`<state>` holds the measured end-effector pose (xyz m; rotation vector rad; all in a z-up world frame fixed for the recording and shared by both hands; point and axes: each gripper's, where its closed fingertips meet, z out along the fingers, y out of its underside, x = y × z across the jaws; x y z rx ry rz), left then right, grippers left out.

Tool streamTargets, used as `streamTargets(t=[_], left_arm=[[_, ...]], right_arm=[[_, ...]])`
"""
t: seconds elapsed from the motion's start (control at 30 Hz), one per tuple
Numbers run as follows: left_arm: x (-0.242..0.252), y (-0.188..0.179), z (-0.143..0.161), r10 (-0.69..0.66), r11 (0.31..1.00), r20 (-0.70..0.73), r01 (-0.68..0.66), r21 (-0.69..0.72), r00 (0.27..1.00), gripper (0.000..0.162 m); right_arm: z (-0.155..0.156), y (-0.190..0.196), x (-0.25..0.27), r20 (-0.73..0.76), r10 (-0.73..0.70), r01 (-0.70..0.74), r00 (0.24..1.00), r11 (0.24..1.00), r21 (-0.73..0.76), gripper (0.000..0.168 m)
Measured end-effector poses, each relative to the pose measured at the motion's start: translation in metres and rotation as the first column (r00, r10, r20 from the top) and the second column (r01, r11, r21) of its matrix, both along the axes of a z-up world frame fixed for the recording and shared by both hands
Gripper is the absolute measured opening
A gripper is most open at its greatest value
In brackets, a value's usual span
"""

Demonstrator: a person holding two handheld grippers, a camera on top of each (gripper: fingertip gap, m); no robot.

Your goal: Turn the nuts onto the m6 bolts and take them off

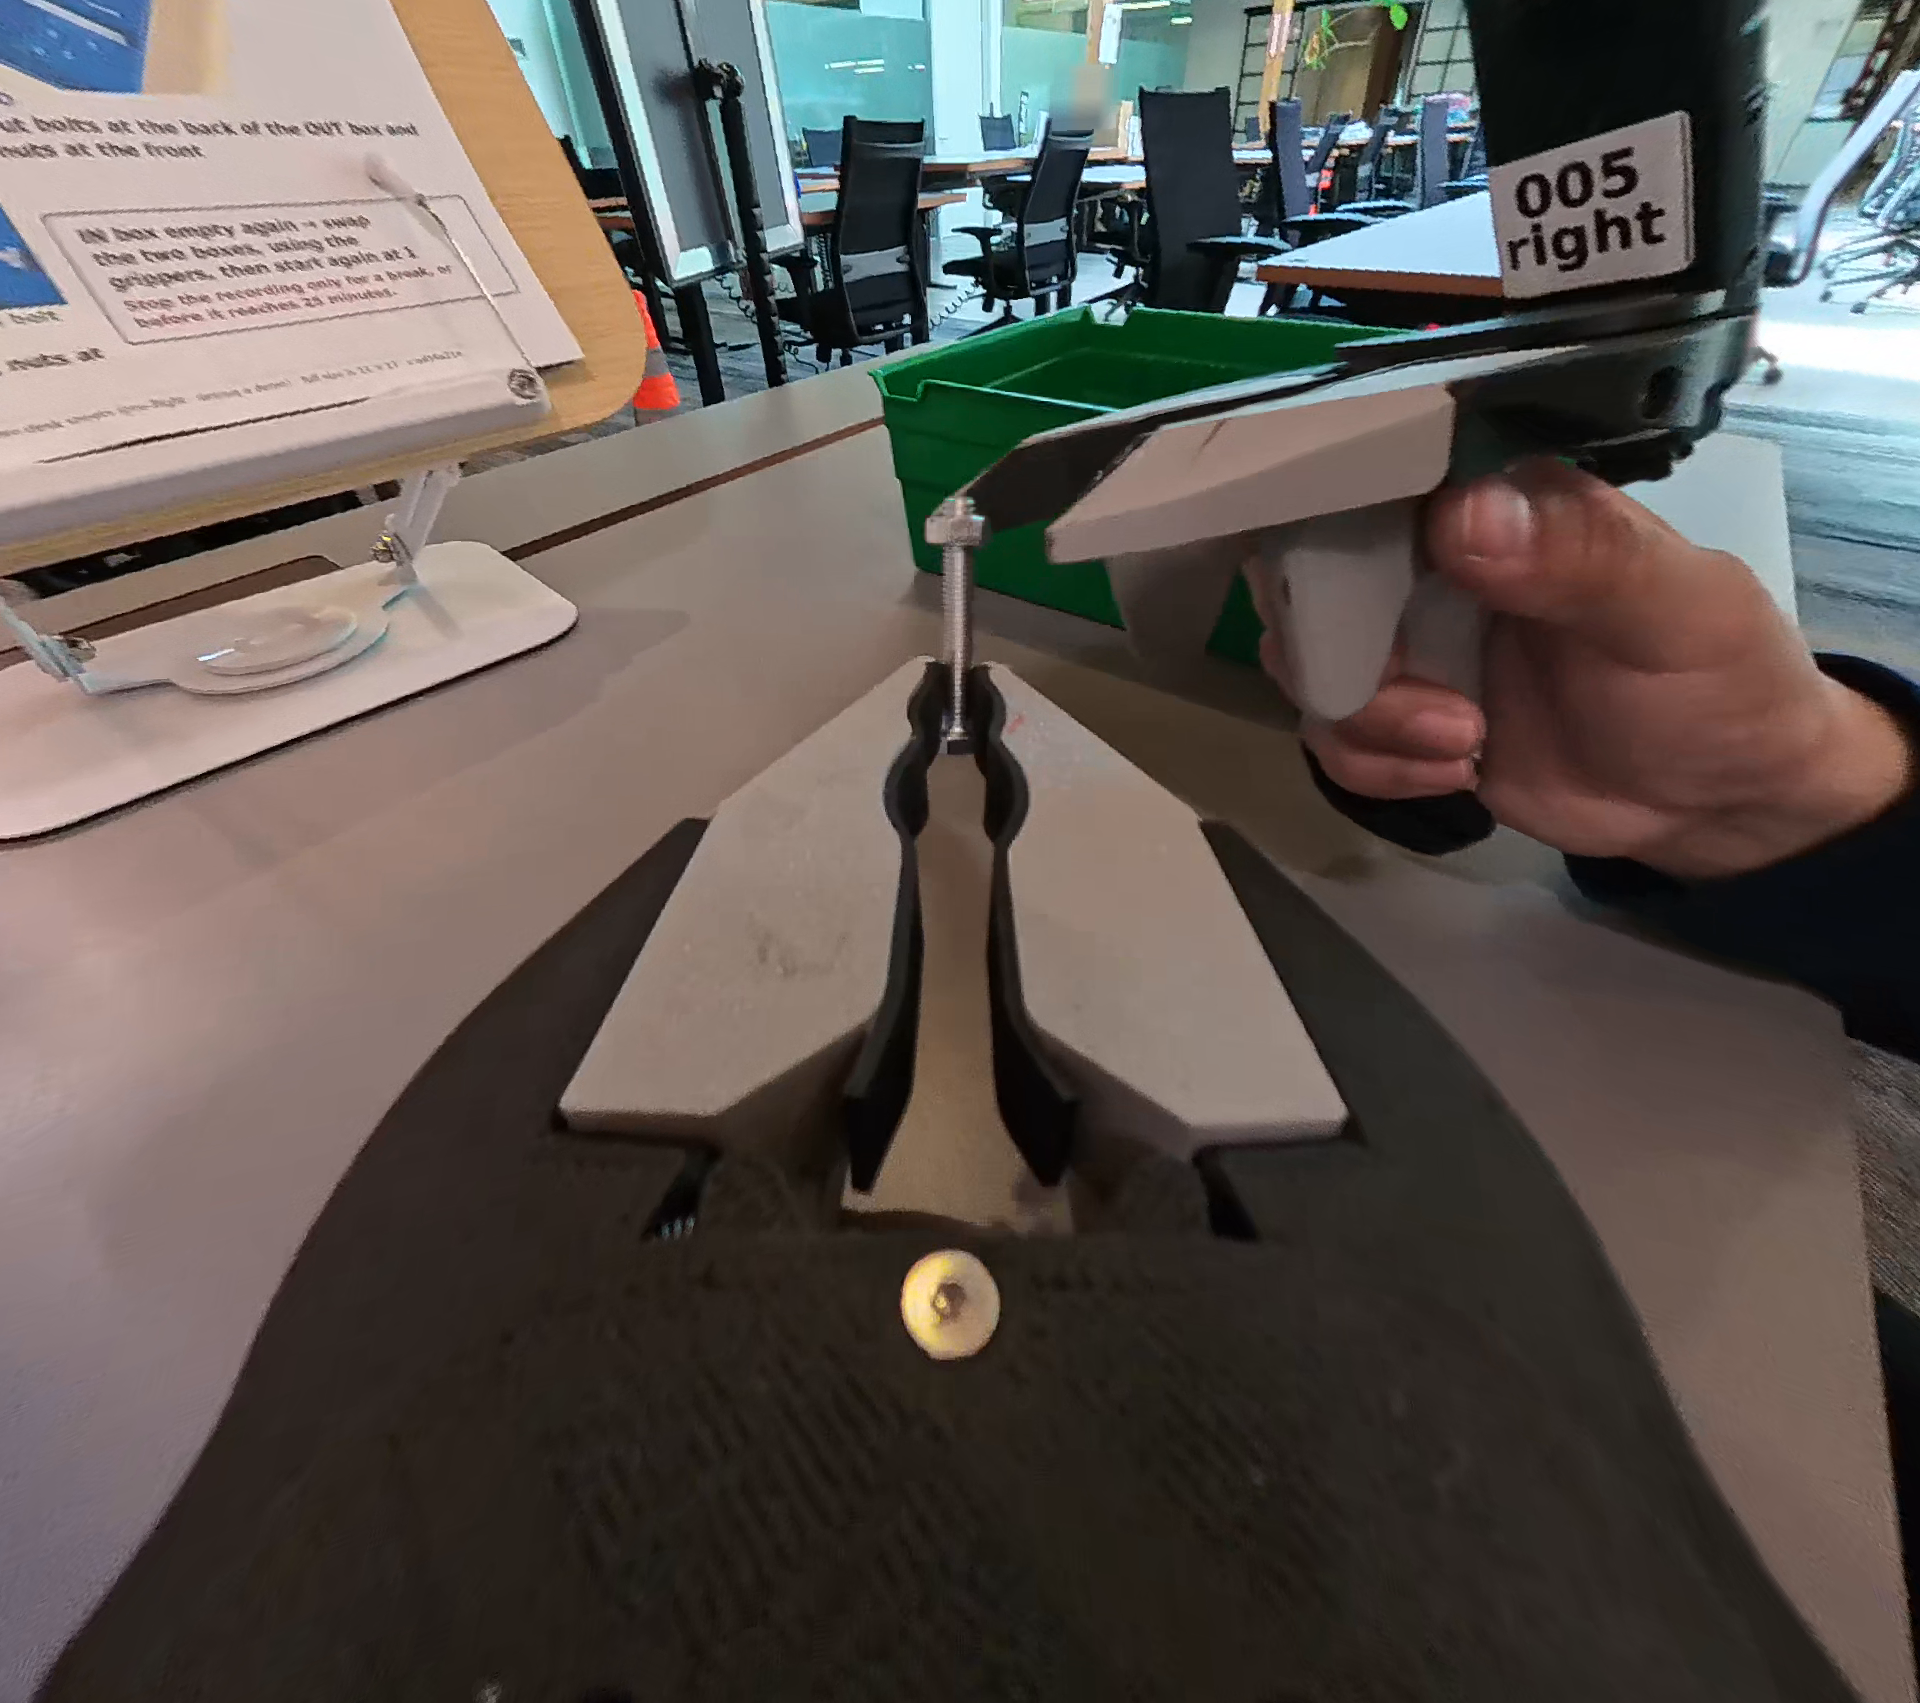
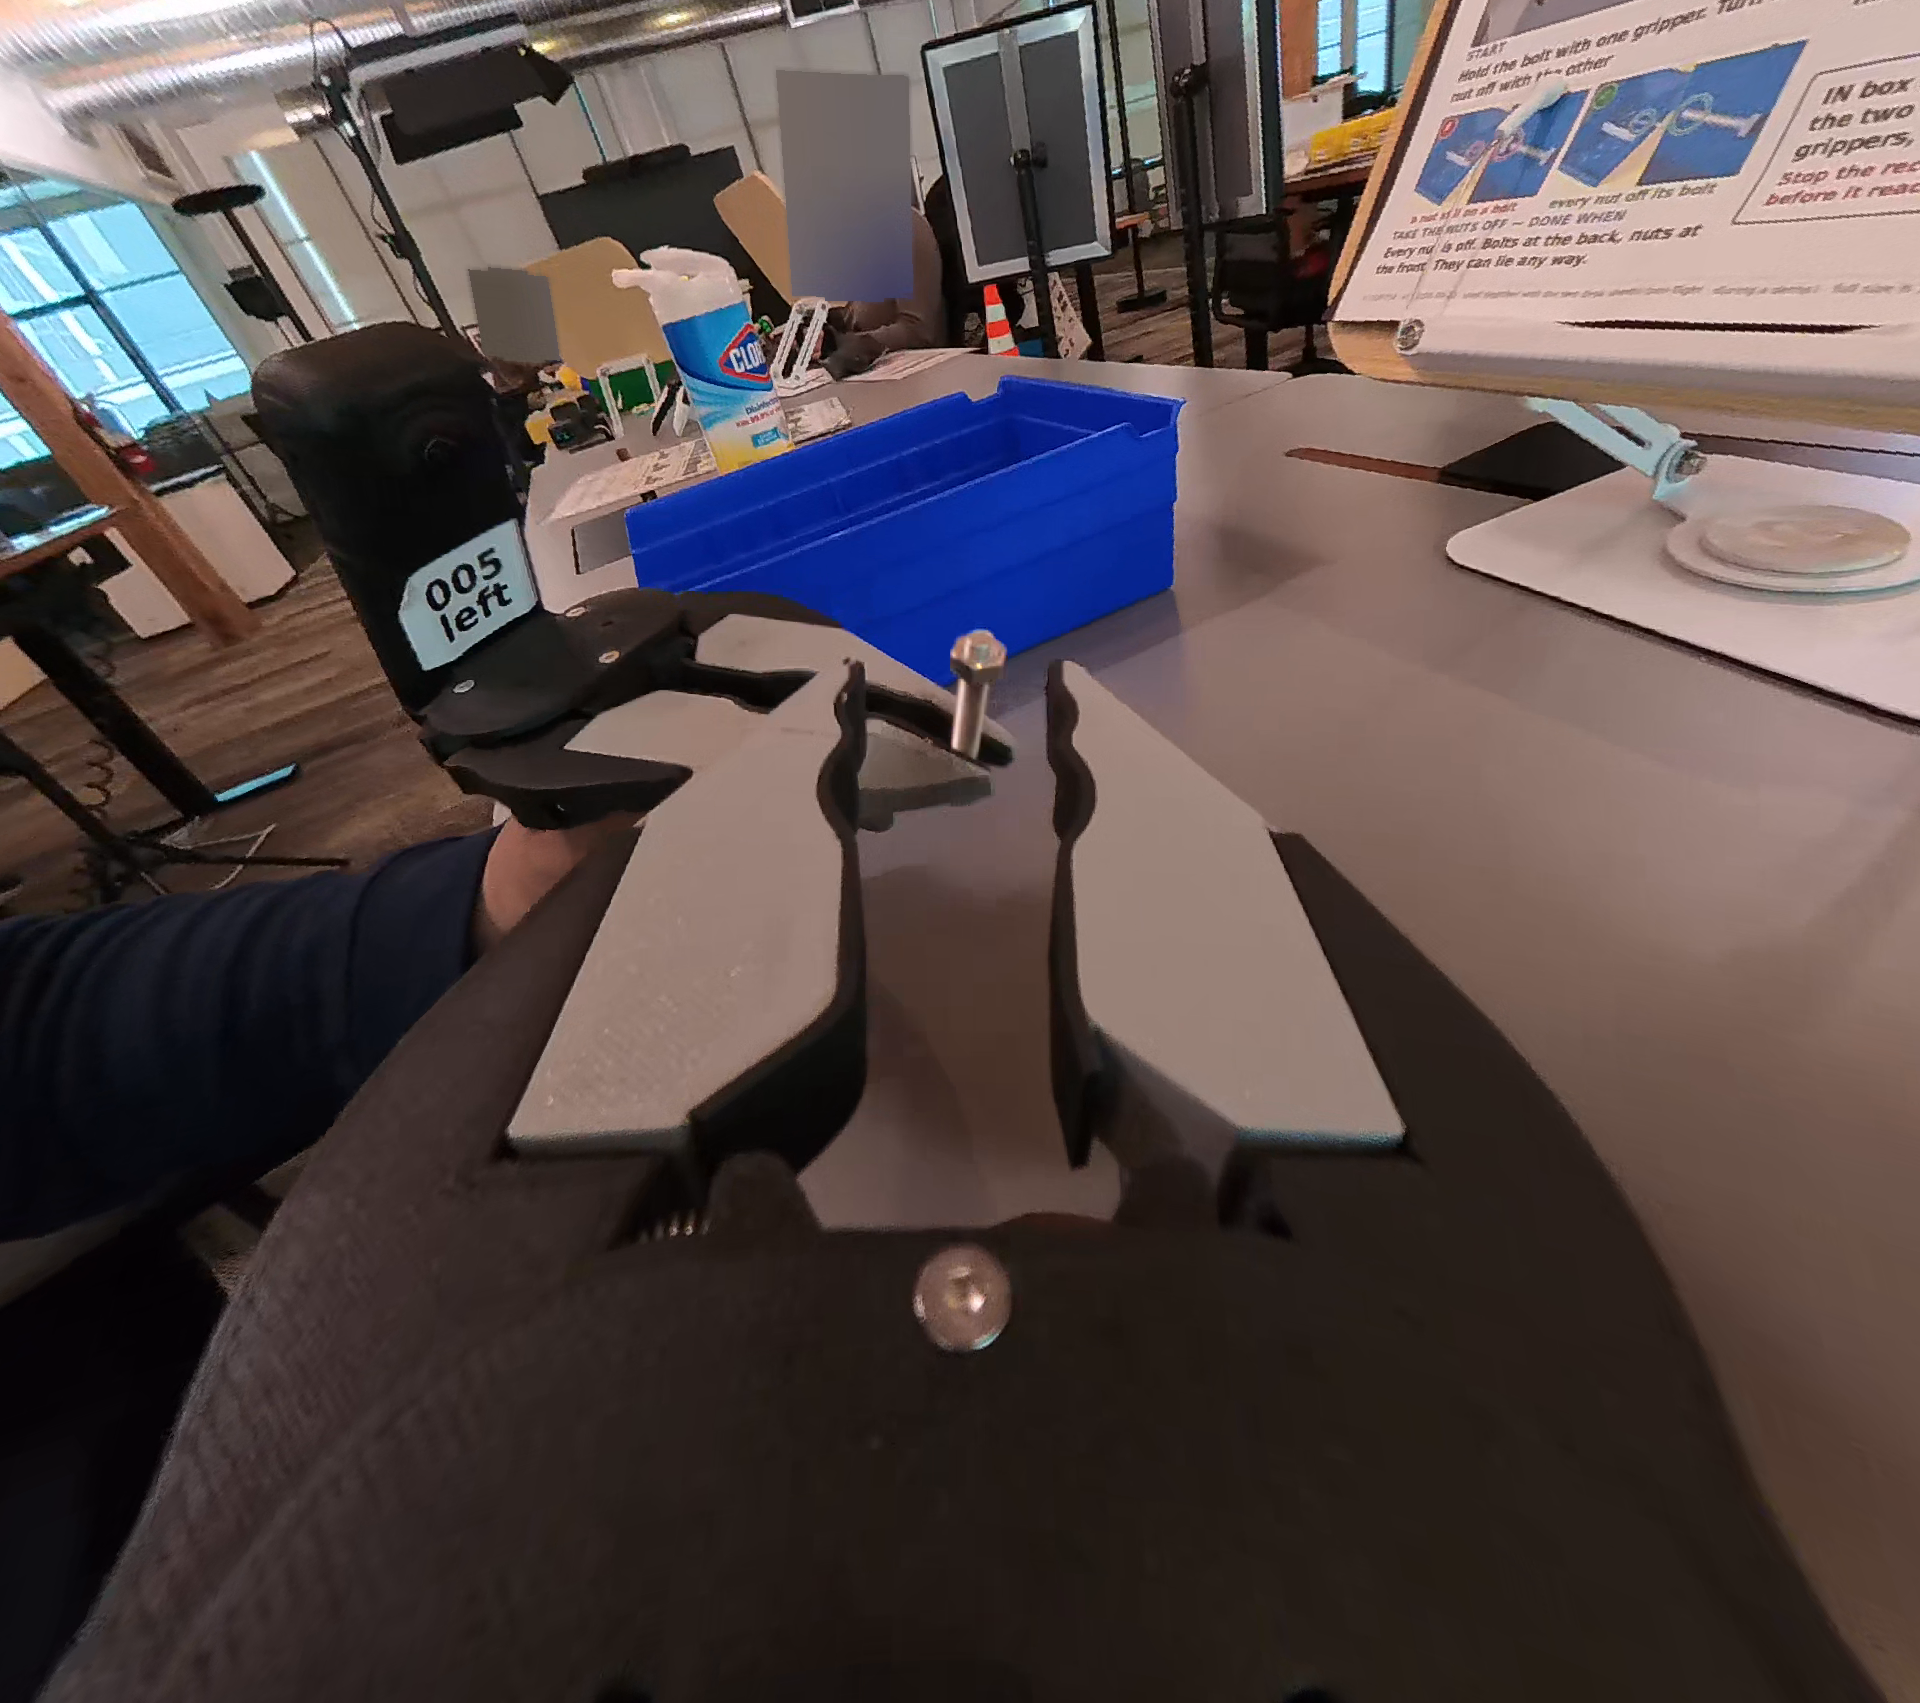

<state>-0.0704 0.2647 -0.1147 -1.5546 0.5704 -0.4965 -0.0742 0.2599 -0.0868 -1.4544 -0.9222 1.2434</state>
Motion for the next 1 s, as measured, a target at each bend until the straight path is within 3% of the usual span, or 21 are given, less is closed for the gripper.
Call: streamTargets(t=[0.2,0.4,0.53,0.77,0.83,0.93,1.0], left_arm=[[-0.002,0.001,0.001,0.008,1.000,0.010,-0.008,0.000,1.000,0.003],[0.033,-0.023,0.000,-0.162,0.984,-0.079,0.167,0.060,0.984,0.003],[0.020,-0.010,-0.004,-0.082,0.996,-0.069,0.084,0.028,0.994,0.003],[-0.003,0.002,0.000,0.035,0.999,-0.030,-0.034,0.024,0.999,0.003],[0.003,-0.001,0.000,-0.003,1.000,-0.026,0.003,0.016,1.000,0.003],[0.034,-0.025,0.004,-0.187,0.979,-0.053,0.190,0.067,0.981,0.003],[0.041,-0.028,-0.002,-0.188,0.977,-0.115,0.198,0.077,0.975,0.003]], right_arm=[[0.002,-0.008,-0.004,-0.012,0.036,-0.036,0.999,0.999,0.008,0.031],[0.011,-0.019,-0.008,-0.059,0.104,-0.103,0.993,0.995,0.015,0.038],[0.018,-0.007,0.006,-0.105,0.043,-0.042,0.993,0.999,0.018,0.037],[0.004,-0.008,-0.001,-0.031,0.045,-0.045,0.999,0.999,0.007,0.036],[0.005,-0.013,-0.004,-0.035,0.071,-0.071,0.997,0.997,0.007,0.038],[0.010,-0.027,-0.011,-0.067,0.157,-0.157,0.985,0.988,0.004,0.038],[0.013,-0.028,-0.011,-0.066,0.147,-0.145,0.987,0.989,0.034,0.042]])
